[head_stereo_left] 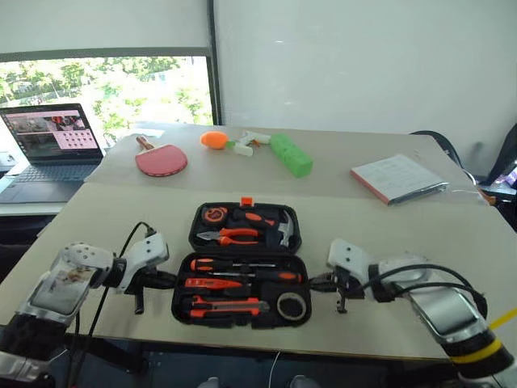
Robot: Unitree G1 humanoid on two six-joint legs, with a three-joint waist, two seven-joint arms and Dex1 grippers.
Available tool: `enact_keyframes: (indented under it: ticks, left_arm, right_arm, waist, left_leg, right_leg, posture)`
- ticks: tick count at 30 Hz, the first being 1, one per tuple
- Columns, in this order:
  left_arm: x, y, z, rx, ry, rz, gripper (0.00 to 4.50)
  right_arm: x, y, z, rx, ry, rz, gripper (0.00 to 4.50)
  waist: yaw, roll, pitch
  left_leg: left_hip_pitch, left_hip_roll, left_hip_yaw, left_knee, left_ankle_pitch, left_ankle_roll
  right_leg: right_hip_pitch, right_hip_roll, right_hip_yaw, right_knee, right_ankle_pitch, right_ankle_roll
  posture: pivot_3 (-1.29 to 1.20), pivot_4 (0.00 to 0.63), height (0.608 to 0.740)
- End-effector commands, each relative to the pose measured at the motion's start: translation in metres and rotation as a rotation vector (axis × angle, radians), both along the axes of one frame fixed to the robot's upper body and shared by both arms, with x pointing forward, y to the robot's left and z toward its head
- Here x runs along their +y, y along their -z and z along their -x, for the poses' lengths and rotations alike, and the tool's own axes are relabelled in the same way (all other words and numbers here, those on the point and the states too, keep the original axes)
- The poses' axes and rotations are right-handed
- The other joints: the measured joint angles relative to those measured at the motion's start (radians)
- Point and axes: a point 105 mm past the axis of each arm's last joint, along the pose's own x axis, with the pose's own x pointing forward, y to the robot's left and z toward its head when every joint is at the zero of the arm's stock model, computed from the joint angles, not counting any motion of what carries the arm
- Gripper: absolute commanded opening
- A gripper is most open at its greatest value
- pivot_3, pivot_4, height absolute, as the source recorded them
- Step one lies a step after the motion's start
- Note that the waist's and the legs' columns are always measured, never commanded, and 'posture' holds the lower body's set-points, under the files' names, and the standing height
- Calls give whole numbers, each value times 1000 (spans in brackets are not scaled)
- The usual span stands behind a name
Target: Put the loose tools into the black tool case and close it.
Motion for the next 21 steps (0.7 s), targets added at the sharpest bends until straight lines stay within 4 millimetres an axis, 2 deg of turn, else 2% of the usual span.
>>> enact_keyframes:
  ticks: [1, 5, 11, 13, 14, 16, 19, 21]
  left_arm:
    - [-7, -2, 2, -26, 47, 3, 35]
    - [-4, -3, -2, -27, 32, -7, 35]
    - [18, -5, -11, -47, -67, -67, 35]
    - [25, -18, -16, -38, -151, -11, 530]
    - [29, -24, -19, -31, -194, 14, 719]
    - [35, -33, -24, -27, -260, 48, 1381]
    - [41, -47, -33, -4, -377, 127, 2340]
    - [37, -59, -37, 42, -434, 208, 3127]
  right_arm:
    - [16, -14, 14, -29, -78, -57, 0]
    - [14, -10, 13, -29, -54, -49, 0]
    - [0, -15, 4, -63, 9, -26, 0]
    - [-14, -18, 0, -69, 62, -13, 0]
    - [-21, -20, -1, -66, 88, -9, 457]
    - [-30, -23, -1, -59, 117, -9, 764]
    - [-42, -30, -7, -49, 190, -35, 1776]
    - [-49, -38, -18, -30, 275, -93, 2565]
  waist:
    - [0, 0, 0]
    - [0, 0, 0]
    - [0, 0, 0]
    - [0, 0, 0]
    - [0, 0, 0]
    - [0, 0, 0]
    - [1, -1, 0]
    - [1, -1, 0]
  left_leg:
    - [1, 0, 0, 0, 0, 0]
    - [2, 0, 0, 0, 0, 0]
    - [2, 0, 0, 1, 0, 0]
    - [2, 0, 0, 1, 0, 0]
    - [2, 0, 0, 1, 0, 0]
    - [1, 0, 0, 1, 0, 0]
    - [1, 0, 0, 1, 0, 0]
    - [1, 0, 0, 1, 0, 0]
  right_leg:
    - [1, 0, 0, 0, 0, 0]
    - [1, 0, 0, 0, 0, 0]
    - [1, 0, 0, 1, 0, 0]
    - [1, 0, 0, 1, 0, 0]
    - [1, 1, 0, 1, 0, 0]
    - [1, 0, 0, 1, 0, 0]
    - [1, 1, 0, 1, 0, 0]
    - [1, 1, 0, 0, 0, 0]
  posture:
    - [0, 150, 738]
    - [0, 150, 738]
    - [0, 150, 738]
    - [0, 150, 738]
    - [0, 150, 738]
    - [0, 150, 738]
    - [0, 150, 738]
    - [0, 150, 738]
